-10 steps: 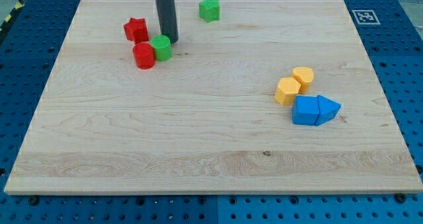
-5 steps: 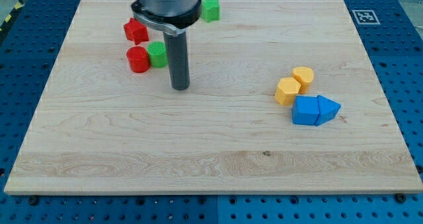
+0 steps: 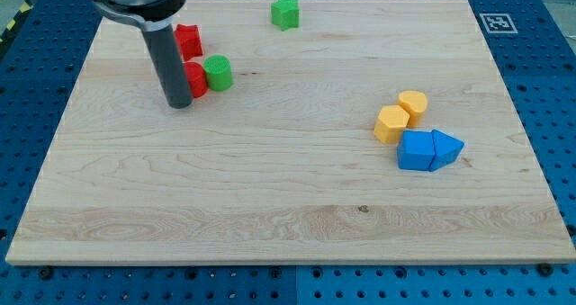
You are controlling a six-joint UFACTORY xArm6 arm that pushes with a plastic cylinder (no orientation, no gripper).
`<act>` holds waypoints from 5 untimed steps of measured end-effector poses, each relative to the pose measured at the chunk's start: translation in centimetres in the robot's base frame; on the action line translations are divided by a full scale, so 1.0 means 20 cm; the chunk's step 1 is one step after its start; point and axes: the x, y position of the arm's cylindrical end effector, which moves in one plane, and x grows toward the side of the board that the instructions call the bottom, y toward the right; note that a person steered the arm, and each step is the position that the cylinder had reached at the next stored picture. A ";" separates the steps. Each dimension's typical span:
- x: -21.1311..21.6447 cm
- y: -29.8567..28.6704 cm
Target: Push green circle closer to the green star
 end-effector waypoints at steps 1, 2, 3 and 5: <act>0.00 0.07; 0.00 0.12; -0.03 0.12; -0.15 0.13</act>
